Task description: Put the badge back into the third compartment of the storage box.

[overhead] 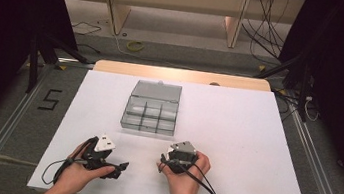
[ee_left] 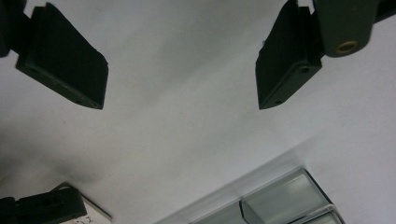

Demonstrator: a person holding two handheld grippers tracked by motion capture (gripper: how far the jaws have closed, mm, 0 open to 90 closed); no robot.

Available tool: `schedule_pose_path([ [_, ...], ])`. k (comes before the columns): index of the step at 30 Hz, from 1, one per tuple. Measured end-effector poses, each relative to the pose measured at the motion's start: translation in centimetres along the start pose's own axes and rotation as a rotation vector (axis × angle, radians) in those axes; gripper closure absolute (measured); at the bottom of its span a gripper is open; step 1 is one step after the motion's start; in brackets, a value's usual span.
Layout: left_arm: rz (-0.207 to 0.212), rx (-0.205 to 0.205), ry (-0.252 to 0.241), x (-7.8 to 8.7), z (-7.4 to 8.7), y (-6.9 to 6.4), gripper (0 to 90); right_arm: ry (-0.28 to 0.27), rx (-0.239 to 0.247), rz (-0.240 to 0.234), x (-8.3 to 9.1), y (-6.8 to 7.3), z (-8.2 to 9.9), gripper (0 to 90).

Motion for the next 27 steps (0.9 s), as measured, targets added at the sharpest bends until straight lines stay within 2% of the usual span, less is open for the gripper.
schedule_pose_path([
  [3, 0.001, 0.000, 0.003, -0.02, 0.02, -0.01, 16.7, 0.012, 0.001, 0.031, -0.29, 0.21, 0.14, 19.5],
  [7, 0.000, -0.003, 0.002, 0.02, -0.01, -0.03, 16.7, 0.008, -0.007, 0.042, -0.48, 0.49, 0.34, 20.7],
  [15, -0.002, -0.002, 0.002, -0.06, 0.00, -0.08, 16.7, 0.003, -0.027, 0.035, -0.40, 0.45, 0.54, 24.0],
  [20, -0.003, -0.003, 0.002, -0.05, 0.00, -0.08, 16.8, -0.007, -0.043, 0.049, -0.19, 0.31, 0.64, 32.7],
  [27, -0.003, -0.004, 0.002, 0.03, -0.02, -0.07, 16.8, -0.013, -0.049, 0.049, -0.12, 0.25, 0.72, 33.9],
])
Point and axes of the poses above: each handheld gripper's, and its own axes: x roughly backward along the jaws, z roughly out of its underside, y roughly to its left, the point moved 2 cm from there along -x, roughly forward along the jaws, and after that the axes turned 3 degrees about x, right-handed, at the moved point
